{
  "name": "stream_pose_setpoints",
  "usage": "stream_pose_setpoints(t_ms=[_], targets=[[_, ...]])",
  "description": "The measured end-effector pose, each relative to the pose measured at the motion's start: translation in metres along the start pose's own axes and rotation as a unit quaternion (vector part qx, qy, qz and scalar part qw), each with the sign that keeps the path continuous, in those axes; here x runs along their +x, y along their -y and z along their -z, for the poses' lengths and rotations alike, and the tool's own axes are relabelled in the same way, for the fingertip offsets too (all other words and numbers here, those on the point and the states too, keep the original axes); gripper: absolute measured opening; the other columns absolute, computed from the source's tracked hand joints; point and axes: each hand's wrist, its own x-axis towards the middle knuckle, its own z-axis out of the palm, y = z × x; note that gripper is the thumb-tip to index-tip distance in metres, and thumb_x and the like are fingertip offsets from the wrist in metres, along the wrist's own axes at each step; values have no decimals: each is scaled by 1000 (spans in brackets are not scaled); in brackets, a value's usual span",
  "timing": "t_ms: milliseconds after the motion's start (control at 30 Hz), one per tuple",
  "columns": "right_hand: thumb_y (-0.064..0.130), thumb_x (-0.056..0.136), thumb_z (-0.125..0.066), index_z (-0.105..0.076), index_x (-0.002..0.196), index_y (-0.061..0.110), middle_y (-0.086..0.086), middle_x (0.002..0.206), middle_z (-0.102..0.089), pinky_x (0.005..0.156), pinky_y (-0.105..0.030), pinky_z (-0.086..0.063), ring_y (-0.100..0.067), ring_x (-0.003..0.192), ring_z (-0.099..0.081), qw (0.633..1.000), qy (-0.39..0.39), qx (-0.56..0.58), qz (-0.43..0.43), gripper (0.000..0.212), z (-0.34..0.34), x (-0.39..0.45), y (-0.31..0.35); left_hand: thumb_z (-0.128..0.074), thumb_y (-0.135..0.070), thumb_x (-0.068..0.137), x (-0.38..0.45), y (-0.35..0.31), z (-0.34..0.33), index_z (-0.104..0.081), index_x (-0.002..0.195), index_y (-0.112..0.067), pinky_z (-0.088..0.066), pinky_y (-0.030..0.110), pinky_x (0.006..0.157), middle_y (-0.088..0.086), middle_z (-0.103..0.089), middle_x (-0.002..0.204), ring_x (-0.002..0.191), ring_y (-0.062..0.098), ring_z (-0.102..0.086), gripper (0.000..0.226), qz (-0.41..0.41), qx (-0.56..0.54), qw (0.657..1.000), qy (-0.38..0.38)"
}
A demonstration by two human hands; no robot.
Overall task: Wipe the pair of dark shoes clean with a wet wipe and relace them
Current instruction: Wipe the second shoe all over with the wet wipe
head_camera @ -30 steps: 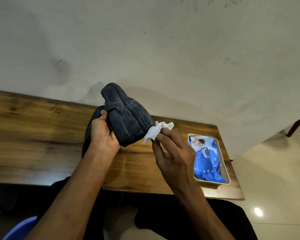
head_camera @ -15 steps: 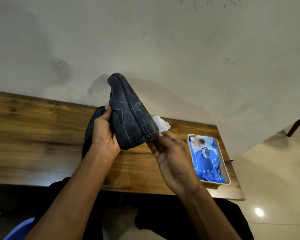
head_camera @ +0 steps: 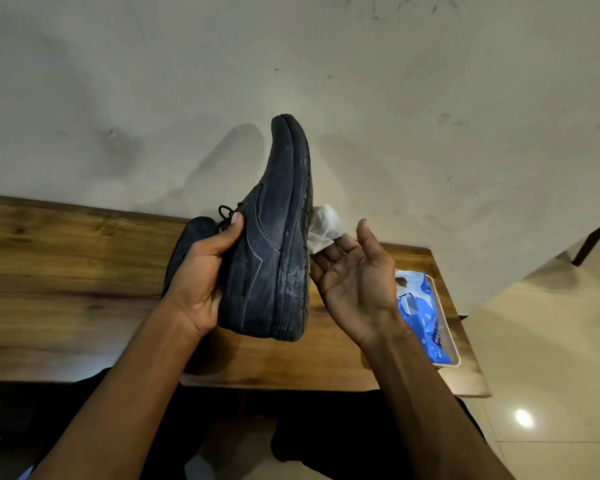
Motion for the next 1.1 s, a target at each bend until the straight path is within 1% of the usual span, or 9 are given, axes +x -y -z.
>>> stream_pose_setpoints(t_ms=[100, 233, 333, 400, 533, 667, 867, 967, 1100], targets=[[49, 104, -45, -65, 127, 3, -13, 108, -71, 103, -39, -51, -25, 103, -68, 1000, -13, -2, 15, 55, 0, 11, 5, -57, -33, 90, -4, 0, 0, -67, 123, -9, -60, 41, 86, 12, -73, 114, 103, 27, -72, 42, -18, 47, 999, 12], [36, 106, -48, -68, 90, 11, -4, 75, -68, 61, -27, -57, -15, 65, -67, 999, -37, 6, 32, 36, 2, 24, 15, -61, -29, 83, -7, 5, 3, -71, 112, -8, -61, 30, 81, 11, -75, 110, 98, 23, -73, 37, -30, 123, 992, 9], [30, 100, -61, -69, 105, 11, -10, 93, -61, 92, -27, -53, -23, 85, -55, 998, -51, -10, 22, 22, 4, 33, 22, -63, -28, 80, -10, 7, 5, -79, 98, -11, -60, 27, 82, 10, -76, 107, 97, 21, -74, 29, -21, 168, 985, 32], [29, 87, -74, -53, 146, 7, -9, 127, -47, 119, -39, -31, -29, 113, -41, 999, -29, -6, 21, 66, 11, 39, 28, -63, -27, 81, -11, 9, 7, -77, 101, -7, -59, 26, 83, 12, -76, 108, 99, 22, -73, 32, -8, 196, 979, 46], [35, 80, -67, -64, 134, 6, -15, 129, -67, 109, -43, -49, -30, 112, -65, 997, -10, -59, 58, 60, 19, 36, 43, -62, -25, 84, -14, 11, 11, -75, 102, -6, -58, 25, 80, 14, -76, 108, 98, 23, -74, 29, 27, 241, 967, 84], [36, 92, -67, -60, 138, 3, -23, 145, -55, 115, -53, -41, -34, 122, -60, 992, -23, -90, 86, 58, 33, 45, 48, -62, -26, 85, -15, 9, 14, -74, 103, -4, -58, 24, 81, 13, -76, 107, 98, 23, -74, 31, 52, 271, 958, 81], [20, 101, -60, -64, 128, -5, -23, 120, -66, 98, -41, -55, -31, 108, -64, 971, -8, -121, 204, 37, 43, 52, 55, -59, -23, 91, -16, 11, 15, -80, 88, -11, -58, 22, 75, 10, -78, 98, 89, 18, -75, 25, 90, 302, 944, 95], [6, 101, -58, -74, 109, 4, -7, 101, -77, 86, -30, -56, -21, 99, -70, 908, -34, -270, 320, 18, 45, 48, 55, -55, -20, 96, -14, 12, 15, -82, 70, -22, -58, 19, 69, 2, -79, 84, 80, 12, -75, 37, 89, 316, 941, 78], [11, 100, -64, -77, 109, 11, 1, 99, -77, 82, -26, -58, -14, 96, -73, 739, 4, -551, 388, 15, 47, 35, 37, -60, -28, 93, -7, 14, 15, -72, 106, 4, -60, 31, 85, 19, -75, 106, 97, 30, -73, 37, 64, 302, 951, 35]])
